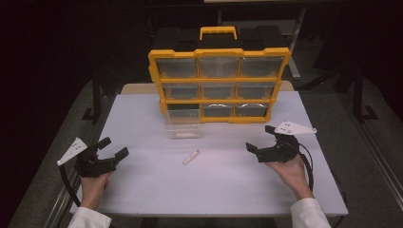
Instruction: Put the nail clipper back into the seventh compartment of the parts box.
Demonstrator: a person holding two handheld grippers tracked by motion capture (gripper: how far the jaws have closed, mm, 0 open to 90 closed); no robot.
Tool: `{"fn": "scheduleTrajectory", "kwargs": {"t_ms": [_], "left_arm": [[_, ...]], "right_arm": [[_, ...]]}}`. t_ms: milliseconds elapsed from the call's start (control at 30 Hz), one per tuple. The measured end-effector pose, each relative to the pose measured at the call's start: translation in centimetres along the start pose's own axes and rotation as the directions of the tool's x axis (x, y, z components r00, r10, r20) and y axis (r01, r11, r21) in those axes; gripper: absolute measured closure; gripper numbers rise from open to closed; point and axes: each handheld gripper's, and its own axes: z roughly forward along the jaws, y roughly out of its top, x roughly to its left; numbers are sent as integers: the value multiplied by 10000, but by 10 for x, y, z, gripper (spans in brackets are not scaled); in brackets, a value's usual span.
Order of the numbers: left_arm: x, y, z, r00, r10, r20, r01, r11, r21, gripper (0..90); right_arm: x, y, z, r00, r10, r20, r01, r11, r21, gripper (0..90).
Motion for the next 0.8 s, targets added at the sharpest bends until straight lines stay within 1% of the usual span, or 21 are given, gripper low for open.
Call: {"fn": "scheduleTrajectory", "kwargs": {"t_ms": [367, 467, 533, 600, 633, 800], "left_arm": [[0, 0, 0, 10000, 16, 21, -16, 10000, 8, 0], [0, 0, 0, 10000, 22, 19, -22, 10000, -12, 0], [0, 0, 0, 10000, 38, 30, -38, 10000, -7, 0], [-1, 0, 0, 10000, 31, 37, -31, 10000, -13, 0], [-1, 0, 0, 10000, 30, 37, -30, 10000, -22, 0], [-1, 0, 0, 10000, 29, 38, -28, 10000, -23, 0]], "right_arm": [[11, 9, 17, 9987, -242, -457, 259, 9990, 376, 0], [15, 11, 23, 9971, -310, -691, 343, 9983, 476, 0], [16, 12, 26, 9962, -232, -838, 278, 9982, 536, 0], [17, 12, 28, 9960, -225, -870, 275, 9980, 576, 0], [19, 13, 33, 9947, -238, -999, 307, 9972, 688, 0], [26, 18, 43, 9918, -325, -1235, 430, 9956, 831, 0]]}}
